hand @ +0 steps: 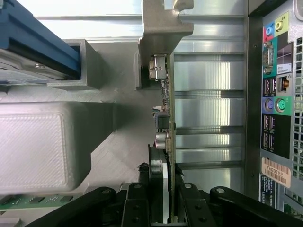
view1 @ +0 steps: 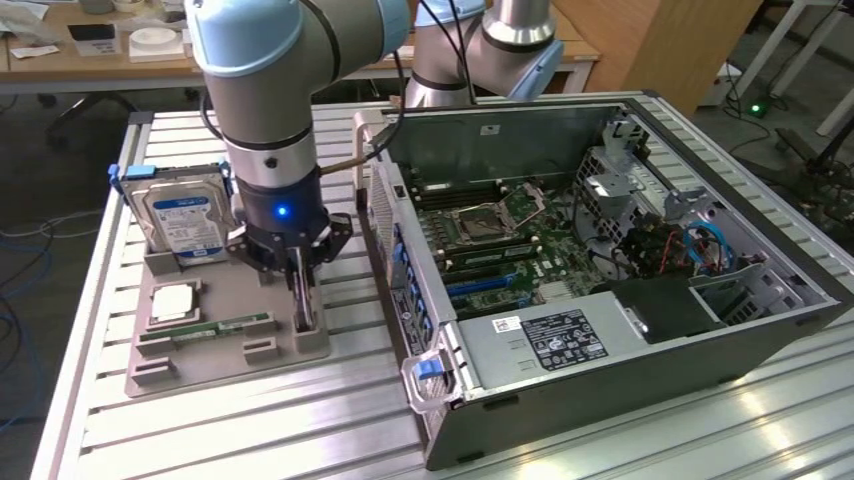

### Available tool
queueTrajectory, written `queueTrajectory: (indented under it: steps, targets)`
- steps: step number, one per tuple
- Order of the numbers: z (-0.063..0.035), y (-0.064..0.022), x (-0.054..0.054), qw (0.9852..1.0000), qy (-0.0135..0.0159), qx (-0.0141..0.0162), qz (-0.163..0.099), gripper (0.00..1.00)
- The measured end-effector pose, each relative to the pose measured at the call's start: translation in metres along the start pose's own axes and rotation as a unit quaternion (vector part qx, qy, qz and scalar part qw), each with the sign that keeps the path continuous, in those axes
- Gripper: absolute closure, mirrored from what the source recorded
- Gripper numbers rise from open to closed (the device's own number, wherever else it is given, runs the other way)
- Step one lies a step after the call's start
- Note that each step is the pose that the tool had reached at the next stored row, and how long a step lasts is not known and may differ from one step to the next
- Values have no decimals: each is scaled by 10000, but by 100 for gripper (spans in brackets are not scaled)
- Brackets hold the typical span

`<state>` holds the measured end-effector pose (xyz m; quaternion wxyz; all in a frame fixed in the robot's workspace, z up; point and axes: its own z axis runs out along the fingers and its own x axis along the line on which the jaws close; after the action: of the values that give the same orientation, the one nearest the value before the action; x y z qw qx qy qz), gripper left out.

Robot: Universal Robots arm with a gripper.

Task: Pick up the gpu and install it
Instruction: 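Pick up the gpu and move the gpu toward the slot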

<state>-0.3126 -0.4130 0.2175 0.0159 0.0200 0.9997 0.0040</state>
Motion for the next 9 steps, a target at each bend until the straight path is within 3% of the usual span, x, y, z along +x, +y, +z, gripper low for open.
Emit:
queueTrajectory:
  steps: [9]
  targets:
    - [-111,-1,-4,10000,1,-5,-1,72]
